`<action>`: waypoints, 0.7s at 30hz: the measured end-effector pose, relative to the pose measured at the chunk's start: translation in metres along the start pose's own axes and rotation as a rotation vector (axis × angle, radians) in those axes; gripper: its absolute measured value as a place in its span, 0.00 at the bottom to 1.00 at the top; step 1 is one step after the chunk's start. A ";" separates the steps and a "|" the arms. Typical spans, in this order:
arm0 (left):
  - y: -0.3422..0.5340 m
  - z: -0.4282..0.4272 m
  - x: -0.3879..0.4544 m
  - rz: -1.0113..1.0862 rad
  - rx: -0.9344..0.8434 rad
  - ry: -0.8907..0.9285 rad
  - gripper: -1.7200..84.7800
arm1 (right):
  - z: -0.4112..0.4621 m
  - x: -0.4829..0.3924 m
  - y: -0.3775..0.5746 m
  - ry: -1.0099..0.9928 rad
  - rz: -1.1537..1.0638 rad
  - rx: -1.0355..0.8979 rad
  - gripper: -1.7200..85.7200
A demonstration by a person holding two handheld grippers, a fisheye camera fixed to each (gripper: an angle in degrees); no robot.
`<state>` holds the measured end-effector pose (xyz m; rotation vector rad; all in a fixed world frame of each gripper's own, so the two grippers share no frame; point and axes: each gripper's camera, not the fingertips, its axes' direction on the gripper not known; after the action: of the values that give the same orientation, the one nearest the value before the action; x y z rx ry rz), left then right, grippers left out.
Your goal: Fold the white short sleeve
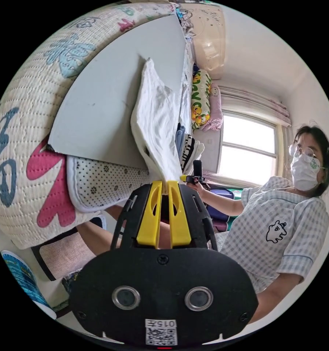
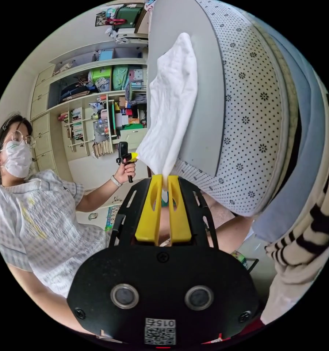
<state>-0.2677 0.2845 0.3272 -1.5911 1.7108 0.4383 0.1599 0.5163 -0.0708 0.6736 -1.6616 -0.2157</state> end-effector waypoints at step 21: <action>-0.143 -0.076 0.294 0.222 -0.098 0.317 0.03 | -0.056 -0.467 0.237 -0.413 -0.069 0.650 0.04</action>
<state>-0.1379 0.0014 0.2027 -1.6122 2.1487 0.3981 0.1693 0.9727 -0.3325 1.2355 -2.1265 0.1626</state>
